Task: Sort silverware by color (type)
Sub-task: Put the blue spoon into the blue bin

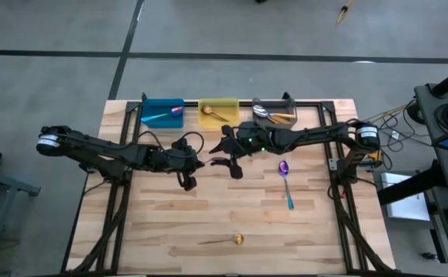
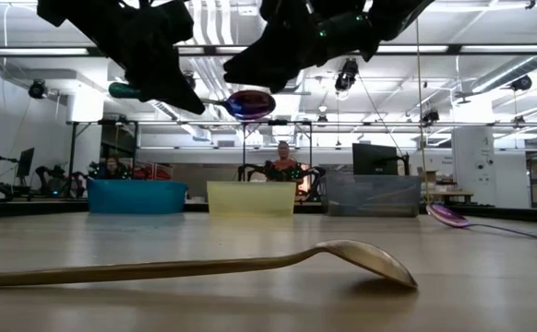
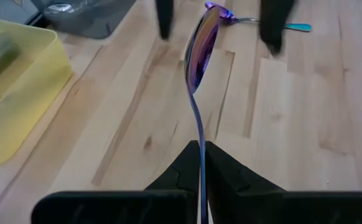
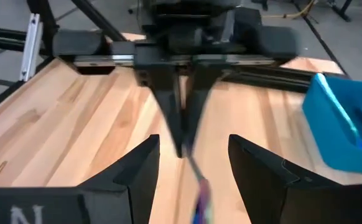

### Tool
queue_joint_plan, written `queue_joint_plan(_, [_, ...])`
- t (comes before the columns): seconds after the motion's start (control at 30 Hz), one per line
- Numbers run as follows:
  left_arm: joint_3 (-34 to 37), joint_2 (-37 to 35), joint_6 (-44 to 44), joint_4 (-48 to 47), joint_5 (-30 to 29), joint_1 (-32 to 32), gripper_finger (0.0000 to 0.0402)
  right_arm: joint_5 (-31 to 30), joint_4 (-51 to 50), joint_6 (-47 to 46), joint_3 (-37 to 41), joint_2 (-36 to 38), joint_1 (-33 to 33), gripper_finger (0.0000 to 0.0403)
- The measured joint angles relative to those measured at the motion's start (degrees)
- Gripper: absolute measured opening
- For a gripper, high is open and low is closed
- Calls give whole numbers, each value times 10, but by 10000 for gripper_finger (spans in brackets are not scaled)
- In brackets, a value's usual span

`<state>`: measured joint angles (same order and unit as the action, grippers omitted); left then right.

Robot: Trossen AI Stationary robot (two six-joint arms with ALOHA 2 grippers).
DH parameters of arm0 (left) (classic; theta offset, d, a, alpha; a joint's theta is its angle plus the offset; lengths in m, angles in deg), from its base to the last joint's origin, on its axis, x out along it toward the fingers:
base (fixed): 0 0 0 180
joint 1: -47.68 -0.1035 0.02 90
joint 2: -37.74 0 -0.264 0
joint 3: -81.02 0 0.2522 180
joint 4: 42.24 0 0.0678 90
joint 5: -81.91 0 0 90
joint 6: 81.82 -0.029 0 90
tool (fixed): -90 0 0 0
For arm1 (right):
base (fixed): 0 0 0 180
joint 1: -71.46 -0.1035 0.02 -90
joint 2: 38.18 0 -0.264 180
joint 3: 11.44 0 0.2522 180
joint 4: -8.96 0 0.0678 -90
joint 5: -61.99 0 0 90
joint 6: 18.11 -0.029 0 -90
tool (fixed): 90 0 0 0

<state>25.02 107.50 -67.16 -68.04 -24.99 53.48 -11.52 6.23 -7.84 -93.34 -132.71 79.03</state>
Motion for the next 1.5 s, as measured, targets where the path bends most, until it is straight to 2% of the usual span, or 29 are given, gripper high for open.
queue_joint_plan(0.33, [30, 2, 1, 67, -1, 13, 0, -1, -88, 2, 7, 52, 33, 183])
queue_joint_plan(0.47, [31, 0, 11, 64, -20, 21, 0, -41, -163, 9, 25, 84, 42, 183])
queue_joint_plan(0.57, [31, -1, 11, 66, -33, 22, 0, -45, -179, 24, 61, 113, 44, 183])
queue_joint_plan(0.73, [31, -1, 11, 85, -36, 22, 0, -15, -92, -10, 142, 141, 43, 183])
queue_joint_plan(0.9, [31, -1, 9, 101, -36, 22, 0, -8, 86, -63, 220, 132, 41, 183])
queue_joint_plan(1.0, [31, -1, 10, 100, -37, 21, 0, 26, 152, -73, 243, 120, 39, 183])
queue_joint_plan(1.23, [30, -1, 12, 101, -52, 21, 0, 34, 165, -74, 244, 119, 31, 183])
queue_joint_plan(1.5, [30, -1, 9, 111, -63, 20, 0, -8, 207, -75, 244, 119, 28, 182])
